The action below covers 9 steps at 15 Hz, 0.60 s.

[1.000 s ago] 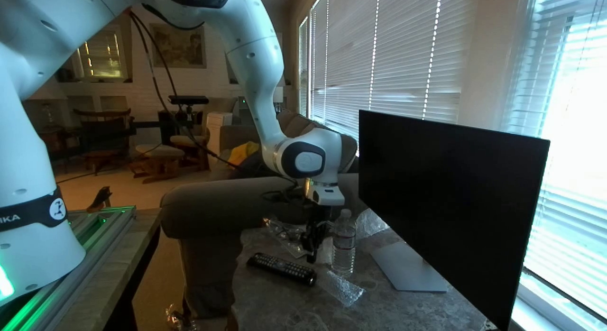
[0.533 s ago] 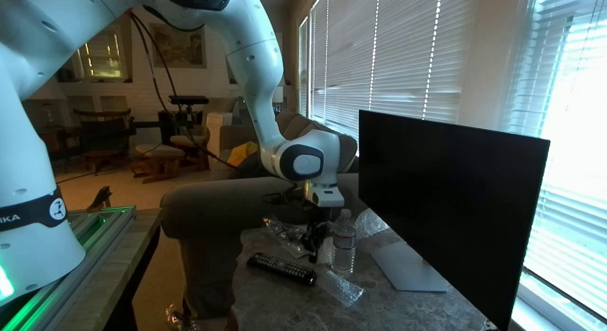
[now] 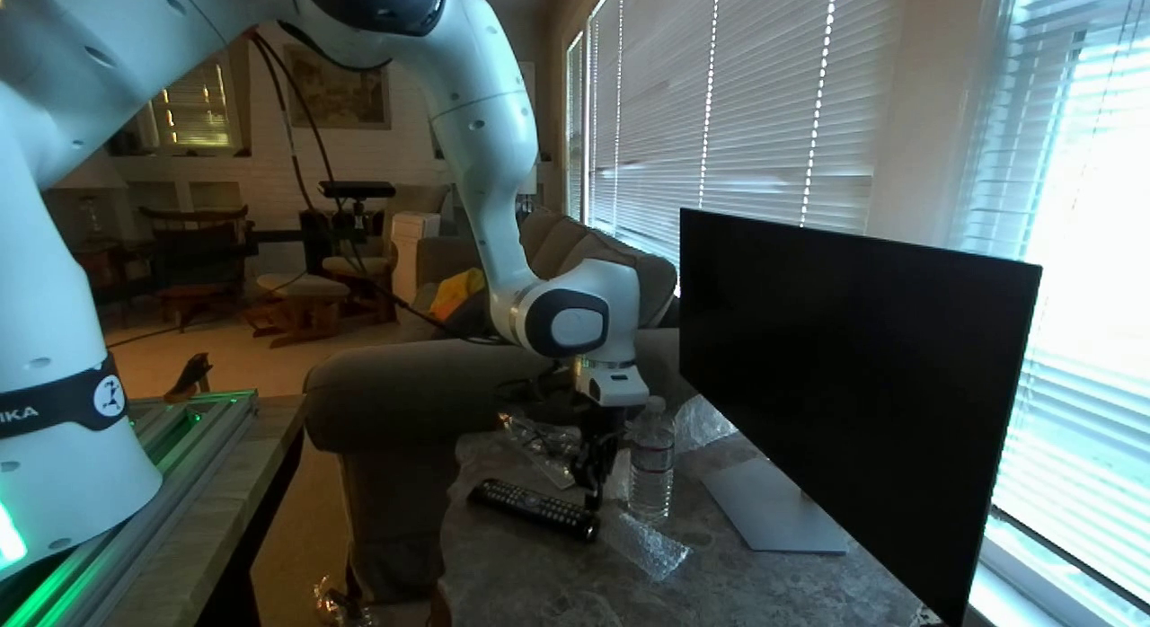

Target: Press a button on the black remote control.

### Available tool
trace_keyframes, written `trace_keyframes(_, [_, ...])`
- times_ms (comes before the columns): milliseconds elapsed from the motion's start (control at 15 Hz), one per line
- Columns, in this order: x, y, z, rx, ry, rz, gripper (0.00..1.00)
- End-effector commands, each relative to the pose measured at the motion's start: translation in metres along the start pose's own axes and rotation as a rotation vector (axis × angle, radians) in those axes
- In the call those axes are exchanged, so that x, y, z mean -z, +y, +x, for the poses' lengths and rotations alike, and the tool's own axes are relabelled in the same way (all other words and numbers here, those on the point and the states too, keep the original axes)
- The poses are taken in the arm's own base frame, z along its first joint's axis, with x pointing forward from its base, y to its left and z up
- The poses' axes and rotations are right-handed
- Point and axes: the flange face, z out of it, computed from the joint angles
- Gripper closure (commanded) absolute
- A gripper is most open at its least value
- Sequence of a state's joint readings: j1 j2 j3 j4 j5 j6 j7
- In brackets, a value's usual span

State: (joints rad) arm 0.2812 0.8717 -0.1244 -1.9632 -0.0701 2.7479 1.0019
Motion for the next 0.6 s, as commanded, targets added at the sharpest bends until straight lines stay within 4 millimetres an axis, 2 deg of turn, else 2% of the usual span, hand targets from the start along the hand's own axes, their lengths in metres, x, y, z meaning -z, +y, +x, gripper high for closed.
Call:
trace_keyframes(0, [-0.0076, 0.0002, -0.0038, 0.009, 0.011, 0.013, 1.00])
trace_keyframes(533, [-0.0132, -0.0001, -0.0040, 0.014, 0.017, 0.027, 1.00])
